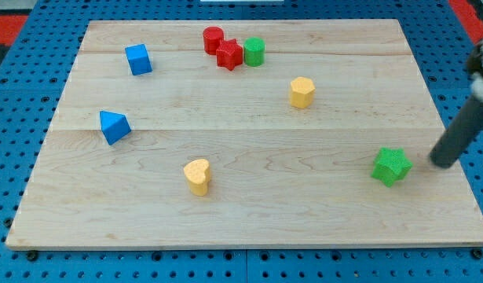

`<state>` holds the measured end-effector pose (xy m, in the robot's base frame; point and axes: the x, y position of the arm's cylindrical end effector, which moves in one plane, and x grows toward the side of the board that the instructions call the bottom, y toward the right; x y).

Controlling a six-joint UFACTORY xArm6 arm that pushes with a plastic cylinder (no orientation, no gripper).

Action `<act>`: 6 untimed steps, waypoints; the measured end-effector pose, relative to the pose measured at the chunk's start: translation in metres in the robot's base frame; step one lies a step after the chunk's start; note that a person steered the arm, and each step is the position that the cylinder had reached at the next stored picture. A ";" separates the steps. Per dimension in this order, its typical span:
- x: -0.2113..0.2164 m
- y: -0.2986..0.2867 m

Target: Move the green star left to the red star

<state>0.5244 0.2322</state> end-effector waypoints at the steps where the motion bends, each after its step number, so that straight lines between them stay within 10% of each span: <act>1: 0.020 -0.116; 3: -0.046 -0.205; 4: 0.030 -0.166; 6: -0.036 -0.109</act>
<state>0.4885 0.1230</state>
